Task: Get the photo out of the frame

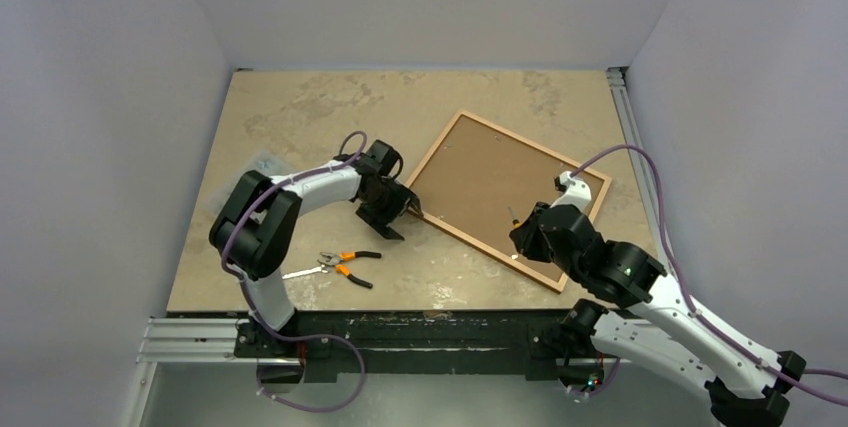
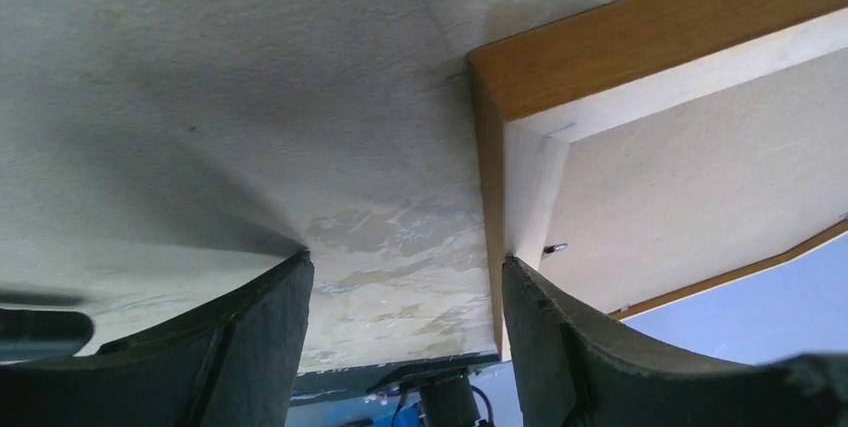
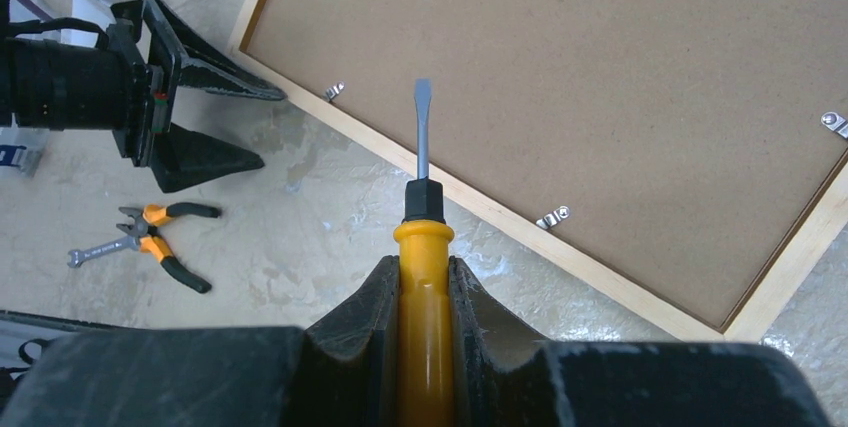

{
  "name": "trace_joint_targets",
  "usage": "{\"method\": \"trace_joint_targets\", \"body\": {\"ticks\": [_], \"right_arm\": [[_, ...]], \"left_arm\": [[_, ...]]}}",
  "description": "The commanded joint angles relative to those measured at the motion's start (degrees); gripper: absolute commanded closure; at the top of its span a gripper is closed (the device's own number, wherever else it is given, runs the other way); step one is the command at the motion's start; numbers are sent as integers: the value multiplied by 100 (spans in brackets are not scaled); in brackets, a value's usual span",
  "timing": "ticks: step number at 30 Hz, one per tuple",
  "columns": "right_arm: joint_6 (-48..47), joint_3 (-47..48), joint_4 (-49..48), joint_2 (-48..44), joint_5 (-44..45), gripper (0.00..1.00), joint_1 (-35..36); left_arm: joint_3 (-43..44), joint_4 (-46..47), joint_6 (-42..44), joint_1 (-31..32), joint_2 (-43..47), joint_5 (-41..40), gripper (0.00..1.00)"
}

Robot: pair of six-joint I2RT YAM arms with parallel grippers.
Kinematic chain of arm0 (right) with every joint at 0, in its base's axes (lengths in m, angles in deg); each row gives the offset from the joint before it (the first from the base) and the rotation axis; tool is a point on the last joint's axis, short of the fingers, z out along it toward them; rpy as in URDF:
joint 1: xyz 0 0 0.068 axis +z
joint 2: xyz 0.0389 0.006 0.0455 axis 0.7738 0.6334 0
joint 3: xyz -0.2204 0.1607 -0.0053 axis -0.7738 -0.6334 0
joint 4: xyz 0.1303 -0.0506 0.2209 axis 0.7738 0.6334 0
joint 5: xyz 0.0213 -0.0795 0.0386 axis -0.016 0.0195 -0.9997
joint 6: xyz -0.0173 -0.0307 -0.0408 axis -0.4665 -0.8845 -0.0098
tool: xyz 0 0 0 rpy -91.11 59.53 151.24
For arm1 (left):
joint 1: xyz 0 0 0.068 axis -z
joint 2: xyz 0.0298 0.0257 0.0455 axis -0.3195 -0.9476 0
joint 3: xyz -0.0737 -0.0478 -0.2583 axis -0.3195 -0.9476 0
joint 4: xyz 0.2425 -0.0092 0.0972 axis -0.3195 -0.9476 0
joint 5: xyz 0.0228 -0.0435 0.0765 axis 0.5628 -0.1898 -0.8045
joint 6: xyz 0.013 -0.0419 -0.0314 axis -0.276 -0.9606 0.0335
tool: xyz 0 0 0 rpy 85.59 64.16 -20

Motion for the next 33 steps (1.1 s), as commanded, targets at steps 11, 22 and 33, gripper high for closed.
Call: {"method": "trace_joint_targets", "body": {"ticks": [11,22,33], "right_arm": [[79,-14,-54,10,82,100,2],[57,70,88,-55,218,100,-1],[-29,-82,-183,79,-4,100,-2]], "left_arm": [[728,104,-776,449,-1001,-522,39],[1990,-266,1204,336,-1388,-1346,90],[4636,-1245,4966,129,-2469,-1508,100]]}}
